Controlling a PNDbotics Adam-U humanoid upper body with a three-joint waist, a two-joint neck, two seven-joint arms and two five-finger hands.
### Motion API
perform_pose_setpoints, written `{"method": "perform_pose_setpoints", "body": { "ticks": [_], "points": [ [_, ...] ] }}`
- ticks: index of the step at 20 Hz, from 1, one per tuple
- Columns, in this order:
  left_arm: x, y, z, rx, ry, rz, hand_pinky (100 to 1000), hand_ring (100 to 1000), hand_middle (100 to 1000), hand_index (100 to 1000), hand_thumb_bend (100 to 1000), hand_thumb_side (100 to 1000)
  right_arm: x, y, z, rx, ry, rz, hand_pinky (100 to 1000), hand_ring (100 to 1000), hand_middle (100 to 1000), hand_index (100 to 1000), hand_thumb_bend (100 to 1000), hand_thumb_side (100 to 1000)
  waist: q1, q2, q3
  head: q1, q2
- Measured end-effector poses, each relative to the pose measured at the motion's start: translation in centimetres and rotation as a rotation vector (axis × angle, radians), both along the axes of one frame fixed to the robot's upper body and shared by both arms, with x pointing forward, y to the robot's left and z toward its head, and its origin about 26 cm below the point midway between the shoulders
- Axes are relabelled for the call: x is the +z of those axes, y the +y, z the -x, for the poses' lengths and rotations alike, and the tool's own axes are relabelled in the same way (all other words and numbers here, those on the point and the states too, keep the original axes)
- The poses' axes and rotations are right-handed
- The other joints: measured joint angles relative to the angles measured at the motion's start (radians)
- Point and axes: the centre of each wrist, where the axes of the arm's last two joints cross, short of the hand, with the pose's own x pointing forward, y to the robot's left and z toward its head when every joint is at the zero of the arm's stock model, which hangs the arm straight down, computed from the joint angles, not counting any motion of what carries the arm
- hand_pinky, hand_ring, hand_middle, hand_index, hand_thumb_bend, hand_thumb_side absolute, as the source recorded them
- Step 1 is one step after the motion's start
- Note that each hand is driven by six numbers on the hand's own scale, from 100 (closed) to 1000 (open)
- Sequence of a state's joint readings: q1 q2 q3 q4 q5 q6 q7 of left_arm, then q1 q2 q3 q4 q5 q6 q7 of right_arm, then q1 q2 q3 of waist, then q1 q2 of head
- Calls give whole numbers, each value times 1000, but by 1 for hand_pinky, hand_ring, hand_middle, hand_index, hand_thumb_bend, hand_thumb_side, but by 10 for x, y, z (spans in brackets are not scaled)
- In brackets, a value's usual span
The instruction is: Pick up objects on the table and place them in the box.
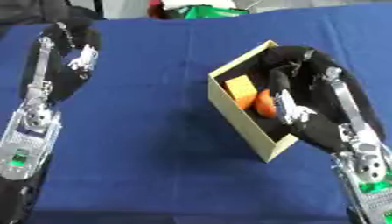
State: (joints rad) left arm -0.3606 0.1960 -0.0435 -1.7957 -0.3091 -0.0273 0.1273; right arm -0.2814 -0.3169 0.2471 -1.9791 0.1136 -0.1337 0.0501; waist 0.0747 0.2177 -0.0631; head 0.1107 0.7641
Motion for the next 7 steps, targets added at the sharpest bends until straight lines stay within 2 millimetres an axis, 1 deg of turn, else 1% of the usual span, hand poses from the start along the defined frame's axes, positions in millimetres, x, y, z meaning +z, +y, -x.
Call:
{"method": "perform_pose_setpoints", "body": {
  "ticks": [7],
  "points": [
    [-3, 4, 3, -46, 11, 63, 604, 573, 556, 739, 268, 589, 0, 0, 0, -3, -2, 4, 712, 825, 671, 793, 100, 486, 1, 4, -7, -8, 0]
  ]
}}
